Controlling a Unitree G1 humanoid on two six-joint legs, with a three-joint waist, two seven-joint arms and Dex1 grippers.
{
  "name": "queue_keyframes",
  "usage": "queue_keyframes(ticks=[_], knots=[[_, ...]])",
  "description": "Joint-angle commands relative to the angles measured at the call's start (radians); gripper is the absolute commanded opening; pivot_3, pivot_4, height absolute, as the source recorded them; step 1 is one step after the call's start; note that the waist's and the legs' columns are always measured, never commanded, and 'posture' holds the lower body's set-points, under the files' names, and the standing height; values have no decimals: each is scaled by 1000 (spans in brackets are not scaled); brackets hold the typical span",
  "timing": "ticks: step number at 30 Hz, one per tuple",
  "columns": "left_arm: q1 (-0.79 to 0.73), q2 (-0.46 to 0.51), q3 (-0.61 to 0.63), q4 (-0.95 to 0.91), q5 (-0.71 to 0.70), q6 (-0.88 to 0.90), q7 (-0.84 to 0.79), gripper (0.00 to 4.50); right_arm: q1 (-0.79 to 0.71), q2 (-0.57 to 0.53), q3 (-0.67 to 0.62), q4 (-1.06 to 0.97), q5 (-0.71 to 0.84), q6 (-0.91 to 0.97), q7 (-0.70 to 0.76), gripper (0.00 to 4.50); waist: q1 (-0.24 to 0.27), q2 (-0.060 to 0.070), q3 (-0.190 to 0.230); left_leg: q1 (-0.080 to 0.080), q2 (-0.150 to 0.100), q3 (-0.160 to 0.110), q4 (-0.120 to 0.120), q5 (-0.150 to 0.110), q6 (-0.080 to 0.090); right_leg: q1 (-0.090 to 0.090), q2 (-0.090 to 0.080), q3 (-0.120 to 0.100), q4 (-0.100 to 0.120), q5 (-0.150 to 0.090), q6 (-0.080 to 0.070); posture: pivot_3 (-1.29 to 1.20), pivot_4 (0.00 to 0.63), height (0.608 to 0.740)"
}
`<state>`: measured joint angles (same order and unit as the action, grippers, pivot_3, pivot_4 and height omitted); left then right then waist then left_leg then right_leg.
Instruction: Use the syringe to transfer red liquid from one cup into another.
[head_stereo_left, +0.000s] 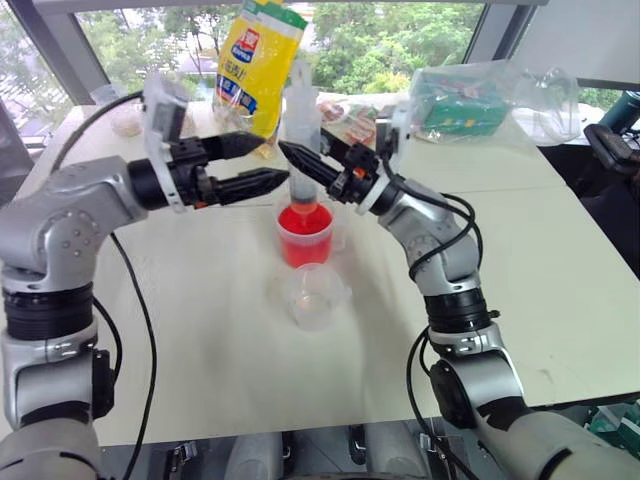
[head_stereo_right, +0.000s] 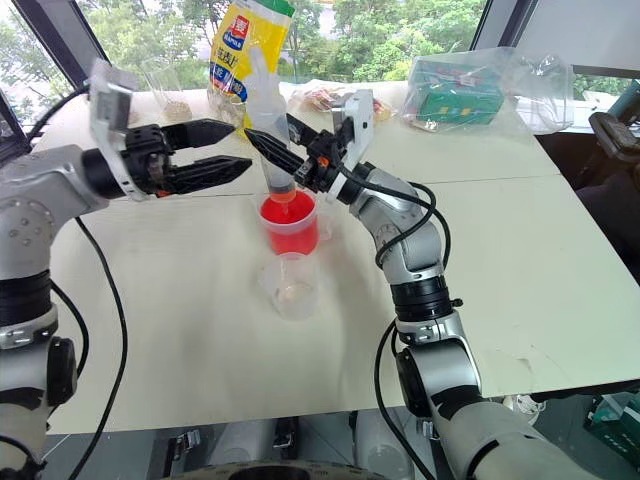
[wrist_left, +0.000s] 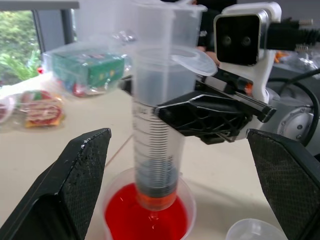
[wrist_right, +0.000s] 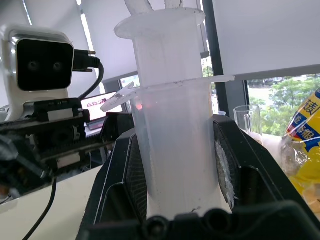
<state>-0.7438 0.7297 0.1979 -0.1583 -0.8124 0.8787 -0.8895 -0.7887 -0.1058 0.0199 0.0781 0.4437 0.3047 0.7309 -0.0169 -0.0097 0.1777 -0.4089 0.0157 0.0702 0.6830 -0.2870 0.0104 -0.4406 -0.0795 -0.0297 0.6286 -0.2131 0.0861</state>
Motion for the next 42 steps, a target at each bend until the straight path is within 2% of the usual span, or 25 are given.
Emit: queue_keyframes(ticks=[1, 7, 11, 23, 36, 42], knots=[[-42, 9, 33, 14, -6, -24, 5, 4454, -31, -31, -46, -141, 87, 63, -6, 1463, 1, 0, 0, 0, 0, 0, 0, 0, 0, 0, 0, 0, 0, 0, 0, 0, 150, 740], [-104, 21, 27, 92, 3, -41, -21, 4454, 18, -121, -95, -375, 344, 331, -19, 1463, 2, 0, 0, 0, 0, 0, 0, 0, 0, 0, 0, 0, 0, 0, 0, 0, 150, 740], [-131, 26, 21, 118, -2, -40, -47, 4454, 85, -151, -87, -469, 420, 405, -46, 1463, -1, 0, 0, 0, 0, 0, 0, 0, 0, 0, 0, 0, 0, 0, 0, 0, 150, 740], [-156, 21, 18, 51, -135, 96, -97, 4454, 293, -174, 47, -490, 302, 290, 39, 1463, 1, -1, 0, 0, 0, 0, 0, 0, 0, 0, 0, 0, 0, 0, 0, 0, 150, 740], [-158, -29, -41, 40, -117, 70, -110, 4454, 288, -171, 57, -487, 290, 270, 42, 1463, 3, -2, 1, 0, 0, 0, 0, 0, 0, 0, 0, 0, 0, 0, 0, 0, 150, 740], [-184, -88, -77, 37, -95, 50, -78, 4454, 285, -172, 63, -490, 288, 275, 41, 1463, 4, -3, 2, 0, 0, 0, 0, 0, 0, 0, 0, 0, -1, 0, 0, 0, 150, 740]])
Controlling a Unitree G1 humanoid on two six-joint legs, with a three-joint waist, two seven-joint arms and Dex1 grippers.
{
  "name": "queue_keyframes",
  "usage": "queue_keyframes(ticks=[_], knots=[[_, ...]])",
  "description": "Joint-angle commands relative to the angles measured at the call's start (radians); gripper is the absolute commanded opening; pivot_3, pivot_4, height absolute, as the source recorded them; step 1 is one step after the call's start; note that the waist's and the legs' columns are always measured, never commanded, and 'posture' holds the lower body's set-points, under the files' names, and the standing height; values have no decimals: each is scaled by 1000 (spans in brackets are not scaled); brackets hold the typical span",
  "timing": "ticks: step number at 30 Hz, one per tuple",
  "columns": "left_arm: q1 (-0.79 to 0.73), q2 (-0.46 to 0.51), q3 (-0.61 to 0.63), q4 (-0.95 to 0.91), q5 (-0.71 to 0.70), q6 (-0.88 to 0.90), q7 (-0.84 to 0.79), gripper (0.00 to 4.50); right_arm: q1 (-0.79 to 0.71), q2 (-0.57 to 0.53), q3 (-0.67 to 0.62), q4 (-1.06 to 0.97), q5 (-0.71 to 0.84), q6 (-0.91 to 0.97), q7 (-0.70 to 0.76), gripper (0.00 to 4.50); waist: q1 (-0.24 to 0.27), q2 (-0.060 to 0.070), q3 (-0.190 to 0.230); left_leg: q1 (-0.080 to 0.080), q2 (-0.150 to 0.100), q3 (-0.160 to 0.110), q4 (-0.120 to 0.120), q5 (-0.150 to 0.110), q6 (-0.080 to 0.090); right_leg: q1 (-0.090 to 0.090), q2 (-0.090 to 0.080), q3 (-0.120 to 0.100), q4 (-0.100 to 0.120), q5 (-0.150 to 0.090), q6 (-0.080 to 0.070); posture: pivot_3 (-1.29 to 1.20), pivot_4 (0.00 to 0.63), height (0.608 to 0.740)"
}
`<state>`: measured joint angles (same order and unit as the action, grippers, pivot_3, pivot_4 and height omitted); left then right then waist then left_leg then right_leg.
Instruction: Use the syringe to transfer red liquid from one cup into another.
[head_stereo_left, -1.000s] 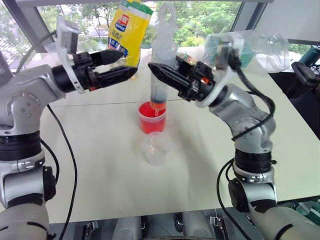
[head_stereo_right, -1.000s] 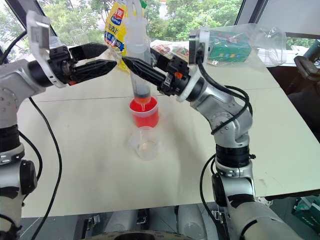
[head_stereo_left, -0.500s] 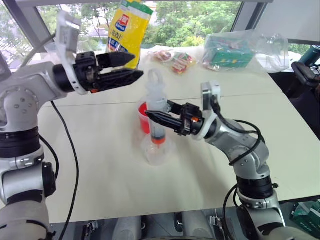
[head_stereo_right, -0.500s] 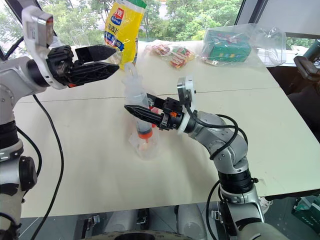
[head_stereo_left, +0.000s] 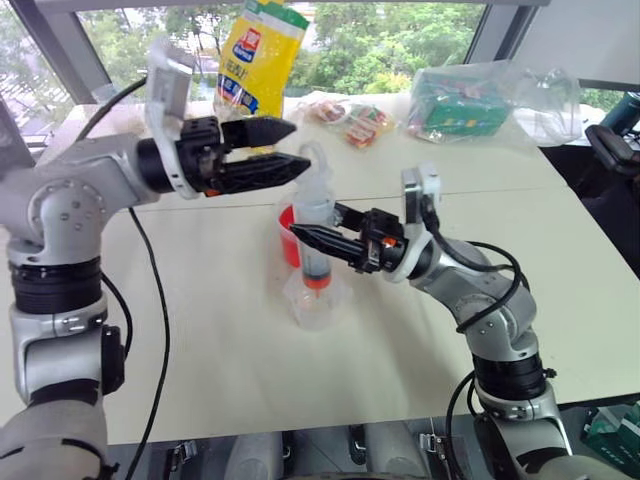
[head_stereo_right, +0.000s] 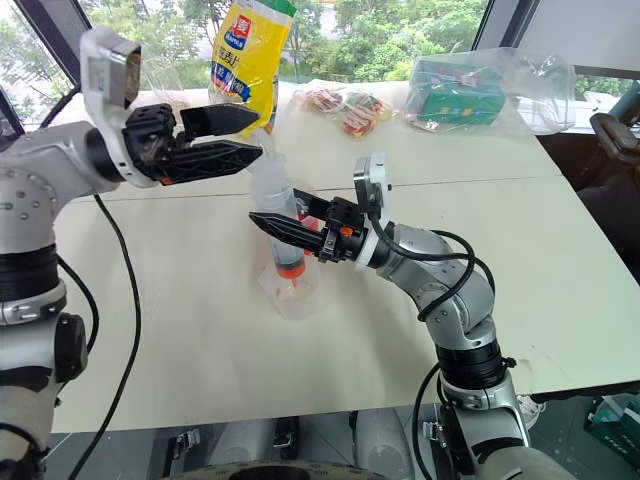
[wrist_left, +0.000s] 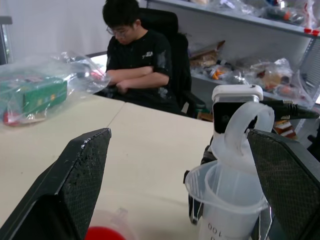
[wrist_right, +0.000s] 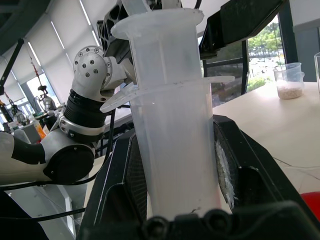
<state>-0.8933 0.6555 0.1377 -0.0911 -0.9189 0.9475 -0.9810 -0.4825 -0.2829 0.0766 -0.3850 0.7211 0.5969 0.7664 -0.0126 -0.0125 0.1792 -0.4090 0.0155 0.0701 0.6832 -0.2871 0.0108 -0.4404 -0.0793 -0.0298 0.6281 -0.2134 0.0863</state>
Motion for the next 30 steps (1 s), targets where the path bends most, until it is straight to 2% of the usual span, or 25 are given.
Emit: queue_keyframes(ticks=[1, 4, 11, 30], knots=[[-38, -22, -20, -31, 16, -21, 19, 4454, -22, 6, 7, -27, 10, -17, 5, 1463, 0, 0, 0, 0, 0, 0, 0, 0, 0, 0, 0, 0, 0, 0, 0, 0, 150, 740], [-43, -40, -21, -37, 13, -18, 24, 3577, -21, 6, 10, -27, 7, -17, 4, 1463, -2, -1, 0, 0, 0, 0, 0, 0, 0, 0, 0, 0, 0, 0, 0, 0, 150, 740], [-27, -50, -41, -75, 5, -9, 1, 66, -25, 4, 12, -22, 2, -19, 7, 1463, -2, -1, 0, 0, 0, 0, 0, 0, 0, 0, 0, 0, 0, 0, 0, 0, 150, 740], [56, -26, -92, -146, 14, -19, -40, 22, -112, 11, -54, -35, 67, 30, -34, 1463, -1, -1, 1, 0, 0, 0, 0, 0, 0, 0, 0, 0, 0, 0, 0, 0, 150, 740]])
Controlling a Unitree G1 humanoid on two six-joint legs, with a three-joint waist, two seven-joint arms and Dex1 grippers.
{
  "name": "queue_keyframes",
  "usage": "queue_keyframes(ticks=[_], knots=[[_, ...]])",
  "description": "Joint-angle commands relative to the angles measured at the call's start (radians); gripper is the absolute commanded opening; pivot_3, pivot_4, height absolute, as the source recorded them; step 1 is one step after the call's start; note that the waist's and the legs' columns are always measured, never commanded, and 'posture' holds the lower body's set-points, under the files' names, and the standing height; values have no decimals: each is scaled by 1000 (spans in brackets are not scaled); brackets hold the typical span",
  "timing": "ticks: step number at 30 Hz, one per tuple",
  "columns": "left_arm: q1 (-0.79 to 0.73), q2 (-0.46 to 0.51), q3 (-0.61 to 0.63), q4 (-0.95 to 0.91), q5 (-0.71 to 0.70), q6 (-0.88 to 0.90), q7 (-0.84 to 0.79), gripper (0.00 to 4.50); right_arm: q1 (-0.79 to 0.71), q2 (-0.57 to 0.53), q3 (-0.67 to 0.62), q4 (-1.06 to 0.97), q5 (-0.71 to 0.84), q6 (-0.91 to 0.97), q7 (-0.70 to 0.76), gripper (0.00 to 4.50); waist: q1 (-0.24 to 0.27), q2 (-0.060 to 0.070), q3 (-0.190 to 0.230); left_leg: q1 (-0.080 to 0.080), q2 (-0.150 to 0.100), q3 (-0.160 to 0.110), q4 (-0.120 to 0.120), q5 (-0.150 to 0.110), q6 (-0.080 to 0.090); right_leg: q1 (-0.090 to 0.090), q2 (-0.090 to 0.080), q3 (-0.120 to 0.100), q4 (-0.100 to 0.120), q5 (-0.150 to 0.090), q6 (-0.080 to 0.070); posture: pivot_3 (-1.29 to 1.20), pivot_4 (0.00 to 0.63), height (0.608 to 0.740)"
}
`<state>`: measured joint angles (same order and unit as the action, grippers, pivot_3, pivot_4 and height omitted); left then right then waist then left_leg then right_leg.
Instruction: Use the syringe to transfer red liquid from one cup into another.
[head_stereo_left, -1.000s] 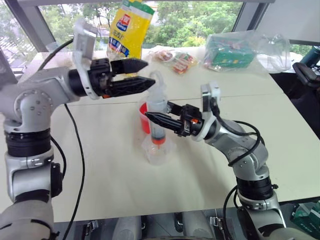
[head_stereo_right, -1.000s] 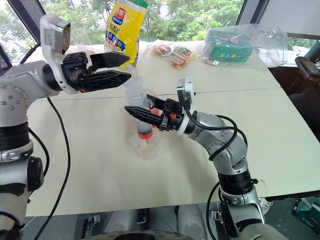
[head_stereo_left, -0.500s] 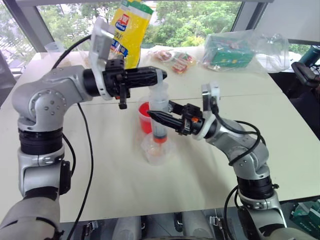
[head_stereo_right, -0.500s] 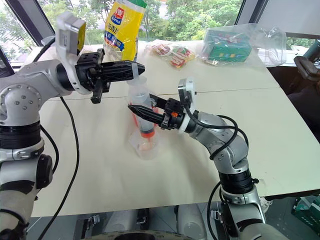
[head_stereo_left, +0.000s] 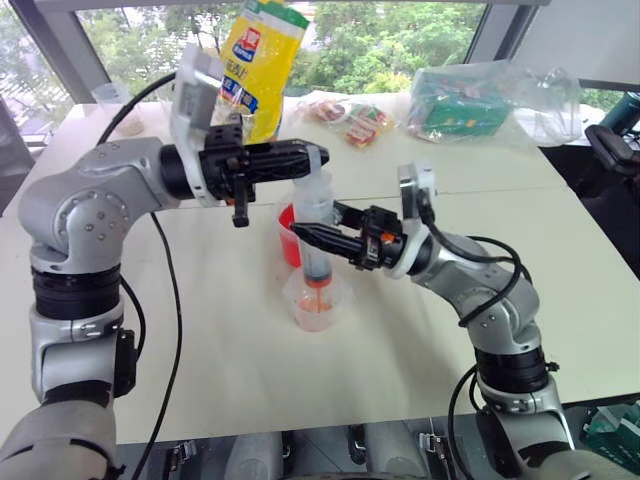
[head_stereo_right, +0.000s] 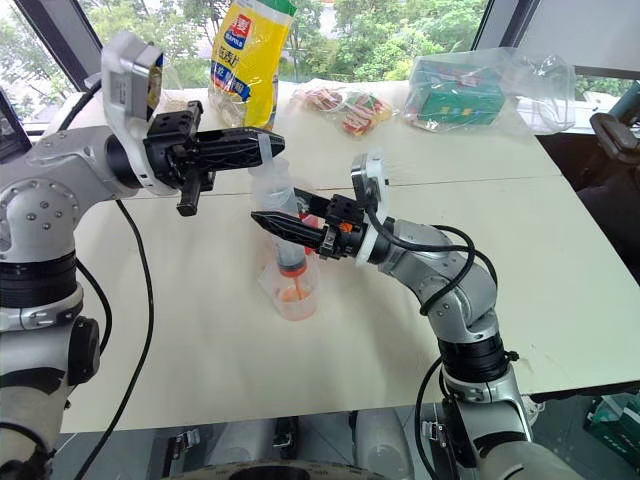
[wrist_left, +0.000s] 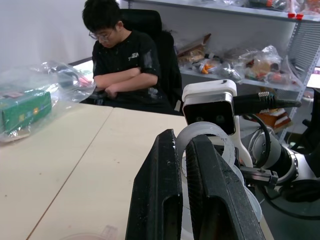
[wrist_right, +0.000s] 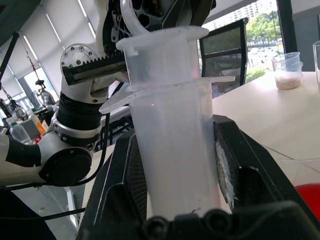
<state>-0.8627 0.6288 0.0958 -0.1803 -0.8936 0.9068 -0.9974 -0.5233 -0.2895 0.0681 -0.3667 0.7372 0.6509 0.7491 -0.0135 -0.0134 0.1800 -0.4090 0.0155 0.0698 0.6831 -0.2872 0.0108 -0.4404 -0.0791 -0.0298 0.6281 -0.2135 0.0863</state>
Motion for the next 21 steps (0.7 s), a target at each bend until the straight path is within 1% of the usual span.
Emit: queue_keyframes(ticks=[1, 11, 15, 16, 18, 21], knots=[[29, 0, -50, -60, -14, 23, -23, 22, -75, 17, -48, -53, 53, -23, -19, 1463, 0, 0, 0, 0, 0, 0, 0, 0, 0, 0, 0, 0, 0, 0, 0, 0, 150, 740], [71, -3, -51, -99, -28, 38, -9, 22, -99, 12, -65, -54, 79, 1, -36, 1463, 0, 0, 0, 0, 0, 0, 0, 0, 0, 0, 0, 0, 0, 0, 0, 0, 150, 740], [62, 2, -39, -79, -31, 47, -1, 22, -87, 10, -65, -63, 93, 17, -39, 1463, 0, 0, 0, 0, 0, 0, 0, 0, 0, 0, 0, 0, 0, 0, 0, 0, 150, 740], [57, 2, -34, -72, -32, 52, 5, 731, -84, 9, -64, -65, 94, 20, -39, 1463, 0, 0, 0, 0, 0, 0, 0, 0, 0, 0, 0, 0, 0, 0, 0, 0, 150, 740], [40, 10, -14, -51, -40, 63, 9, 1500, -75, 9, -59, -66, 96, 28, -37, 1463, 0, 0, 0, 0, 0, 0, 0, 0, 0, 0, 0, 0, 0, 0, 0, 0, 150, 740], [25, 19, 12, -36, -35, 59, 19, 3016, -65, 8, -53, -65, 102, 36, -37, 1463, 0, 0, 0, 0, 0, 0, 0, 0, 0, 0, 0, 0, 0, 0, 0, 0, 150, 740]])
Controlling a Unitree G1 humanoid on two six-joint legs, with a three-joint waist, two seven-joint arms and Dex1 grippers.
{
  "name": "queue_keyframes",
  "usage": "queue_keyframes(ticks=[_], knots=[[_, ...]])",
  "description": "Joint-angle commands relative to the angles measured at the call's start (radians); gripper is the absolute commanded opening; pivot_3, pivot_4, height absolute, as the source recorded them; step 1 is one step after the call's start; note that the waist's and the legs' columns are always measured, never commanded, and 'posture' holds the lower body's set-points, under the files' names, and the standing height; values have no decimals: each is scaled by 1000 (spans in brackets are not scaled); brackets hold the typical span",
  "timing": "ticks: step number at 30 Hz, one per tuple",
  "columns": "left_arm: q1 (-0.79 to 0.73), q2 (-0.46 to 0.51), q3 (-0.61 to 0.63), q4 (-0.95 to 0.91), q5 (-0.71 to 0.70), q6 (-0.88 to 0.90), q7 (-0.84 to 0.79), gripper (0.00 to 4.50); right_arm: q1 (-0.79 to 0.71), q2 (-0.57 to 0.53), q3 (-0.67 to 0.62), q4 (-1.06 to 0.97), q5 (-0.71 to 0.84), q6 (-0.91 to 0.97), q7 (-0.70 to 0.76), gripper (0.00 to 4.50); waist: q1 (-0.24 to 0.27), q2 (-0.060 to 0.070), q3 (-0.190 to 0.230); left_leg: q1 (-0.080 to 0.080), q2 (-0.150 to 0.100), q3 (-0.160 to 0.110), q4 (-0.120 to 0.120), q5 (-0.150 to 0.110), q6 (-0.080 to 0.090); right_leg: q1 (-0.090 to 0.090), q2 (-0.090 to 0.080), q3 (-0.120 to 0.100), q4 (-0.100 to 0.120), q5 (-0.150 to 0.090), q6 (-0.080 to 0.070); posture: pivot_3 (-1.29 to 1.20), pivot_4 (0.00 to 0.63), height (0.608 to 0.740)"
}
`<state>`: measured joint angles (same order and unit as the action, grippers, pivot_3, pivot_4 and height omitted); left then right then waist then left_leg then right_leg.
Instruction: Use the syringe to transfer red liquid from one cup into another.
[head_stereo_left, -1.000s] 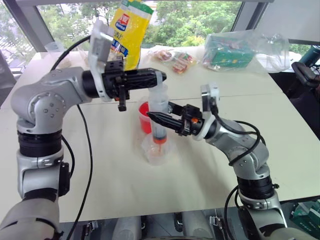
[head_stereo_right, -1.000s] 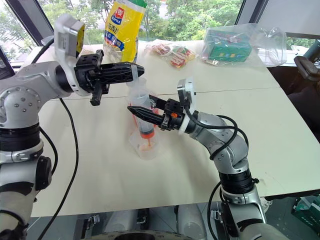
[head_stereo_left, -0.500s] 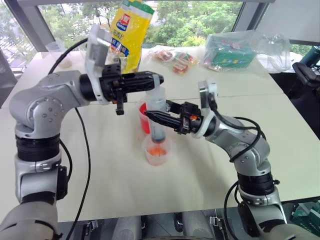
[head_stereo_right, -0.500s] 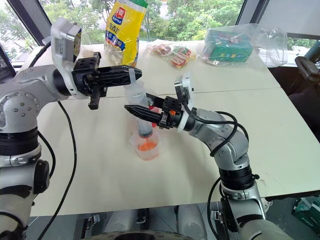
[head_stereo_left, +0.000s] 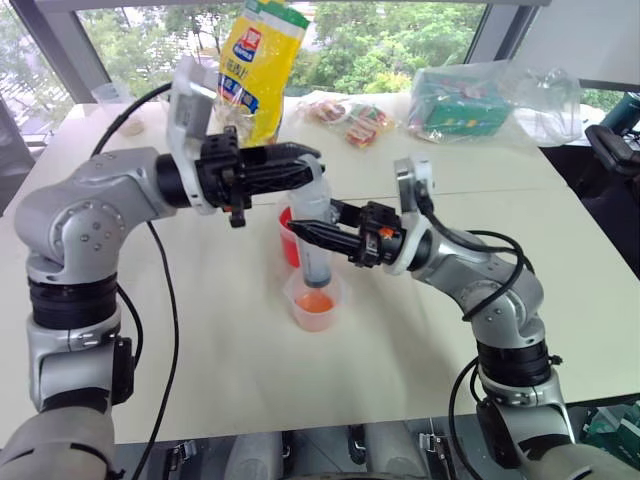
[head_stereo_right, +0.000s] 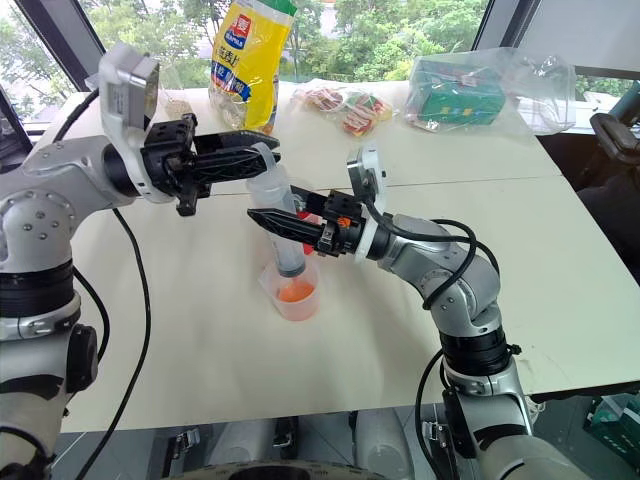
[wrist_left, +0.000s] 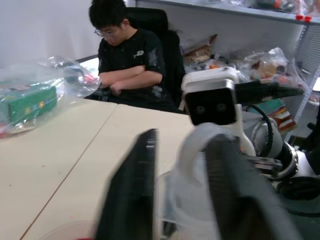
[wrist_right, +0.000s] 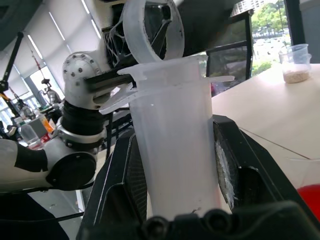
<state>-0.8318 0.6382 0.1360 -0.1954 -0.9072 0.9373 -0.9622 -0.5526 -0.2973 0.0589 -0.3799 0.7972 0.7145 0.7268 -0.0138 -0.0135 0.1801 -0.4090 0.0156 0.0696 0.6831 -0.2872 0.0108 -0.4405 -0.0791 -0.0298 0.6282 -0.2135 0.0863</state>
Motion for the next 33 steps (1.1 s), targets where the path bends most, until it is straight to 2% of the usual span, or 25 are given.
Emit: queue_keyframes(ticks=[1, 3, 10, 18, 23, 26, 28, 30, 33], knots=[[-9, 13, -22, -16, -16, 23, -12, 3474, -33, 15, -43, -51, 44, -26, -15, 1463, 0, 0, 0, 0, 0, 0, 0, 0, 0, 0, 0, 0, 0, 0, 0, 0, 150, 740], [-13, 24, -10, -9, -11, 11, -13, 4438, -30, 13, -39, -48, 46, -24, -15, 1463, -1, 0, 0, 0, 0, 0, 0, 0, 0, 0, 0, 0, 0, 0, 0, 0, 150, 740], [23, 154, 107, 42, 5, -19, -23, 4477, -27, 11, -46, -29, 52, -18, -23, 1463, -4, 0, 0, 0, 0, 0, 0, 0, 0, 0, 0, 0, 0, 0, 0, 0, 150, 740], [134, 189, 160, -11, -30, -11, 2, 4477, -62, 11, -82, -19, 109, 28, -70, 1463, 0, 0, 0, 0, 0, 0, 0, 0, 0, 0, -1, 0, -1, -1, -3, 0, 150, 740], [203, 187, 138, -48, -11, -45, 1, 4477, -204, 14, -179, 33, 270, 177, -281, 1463, -1, -1, 1, 0, 1, 0, 0, 0, 0, 0, -1, 0, 0, -2, -3, 0, 150, 740], [247, 188, 120, -66, 9, -69, -9, 4477, -409, -46, -298, 229, 363, 348, -546, 1463, -2, 0, 1, 0, 1, 1, 0, 0, -1, -1, -1, 0, 0, -2, -4, 0, 150, 740], [270, 190, 111, -82, 19, -81, -11, 4477, -487, -91, -343, 342, 416, 466, -663, 1463, -1, 0, 3, 0, 0, 2, 0, 1, -1, -2, -3, 1, 0, -2, -5, 0, 150, 740], [303, 187, 110, -104, 24, -98, -12, 4477, -544, -177, -339, 464, 364, 632, -726, 1463, 3, 0, 2, -1, 0, 1, 0, 0, 0, -1, -3, 1, -1, -2, -6, 0, 150, 740], [351, 183, 109, -142, 36, -121, -5, 4477, -545, -269, -302, 591, 269, 798, -740, 1463, 1, -1, 2, -2, 0, 1, -3, -1, 1, 0, -3, 0, -8, -2, -6, 0, 150, 740]])
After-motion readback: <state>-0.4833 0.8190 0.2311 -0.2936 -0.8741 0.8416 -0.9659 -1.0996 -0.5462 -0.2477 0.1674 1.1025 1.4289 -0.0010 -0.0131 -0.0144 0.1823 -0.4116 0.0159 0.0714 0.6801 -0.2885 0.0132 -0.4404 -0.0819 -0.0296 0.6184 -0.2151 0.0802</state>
